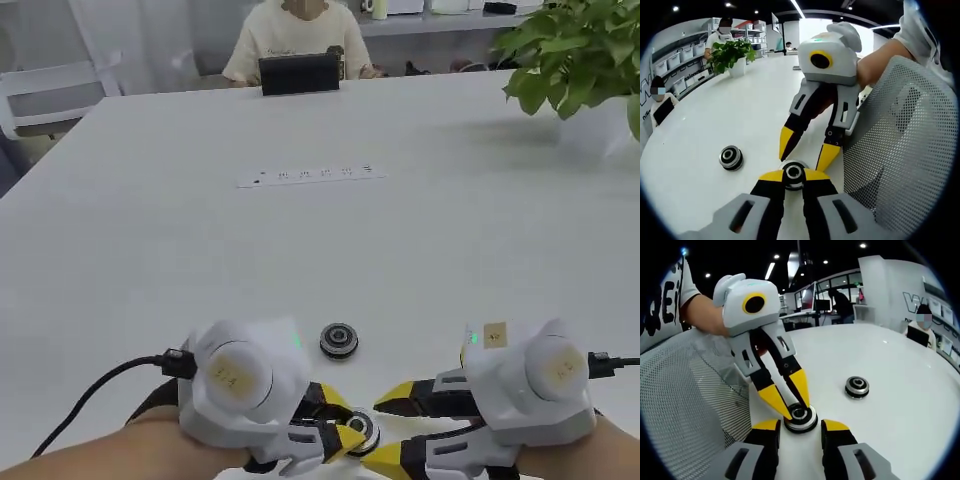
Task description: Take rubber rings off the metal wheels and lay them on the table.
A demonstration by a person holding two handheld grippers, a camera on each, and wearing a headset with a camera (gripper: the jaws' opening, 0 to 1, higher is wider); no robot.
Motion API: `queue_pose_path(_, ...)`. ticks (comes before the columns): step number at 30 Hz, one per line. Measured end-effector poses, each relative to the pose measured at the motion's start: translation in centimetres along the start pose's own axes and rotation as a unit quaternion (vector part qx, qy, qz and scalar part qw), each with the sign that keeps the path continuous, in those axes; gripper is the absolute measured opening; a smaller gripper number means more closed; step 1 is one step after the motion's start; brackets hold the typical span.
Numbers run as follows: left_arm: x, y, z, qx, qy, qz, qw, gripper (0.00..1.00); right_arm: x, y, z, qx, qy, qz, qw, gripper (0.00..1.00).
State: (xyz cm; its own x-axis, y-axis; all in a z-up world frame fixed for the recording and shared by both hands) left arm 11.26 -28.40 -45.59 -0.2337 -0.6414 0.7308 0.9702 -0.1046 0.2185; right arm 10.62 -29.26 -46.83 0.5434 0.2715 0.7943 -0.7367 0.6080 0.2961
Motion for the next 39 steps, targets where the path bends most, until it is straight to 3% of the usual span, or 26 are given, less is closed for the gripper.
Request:
queue_pose_path(11, -0.1, 0.0, 0.0, 0.005, 0.000, 0.001, 1.0000, 0.07, -0.2, 0.0, -0.3, 0.002, 0.000, -0.010, 0.9999, 0.26)
queue_pose_path(26, -0.1, 0.0, 0.1, 0.009, -0.003, 0.003, 1.0000, 0.07, -0.6, -0.2, 0.3, 0.007, -0.013, -0.051, 0.9986, 0.22)
queue_pose_path(39, -0.1, 0.0, 0.1, 0.011, -0.003, 0.006, 0.9999, 0.07, -1.0, 0.0, 0.6, -0.001, -0.007, -0.033, 0.9994, 0.13)
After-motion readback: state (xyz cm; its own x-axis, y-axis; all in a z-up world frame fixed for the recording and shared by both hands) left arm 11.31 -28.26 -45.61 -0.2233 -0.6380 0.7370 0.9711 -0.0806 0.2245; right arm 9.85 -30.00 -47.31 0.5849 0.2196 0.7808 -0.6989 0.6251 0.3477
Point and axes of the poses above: the centre of the closed fingertips' face, and the gripper's own axes: z roughly backward along the fingers, y roughly to its left, x roughly out of its top, the point moved 1 cm from there along z, roughly backward along the fingers, and after that the axes turned 13 degrees about -z, right-handed, at the moved point
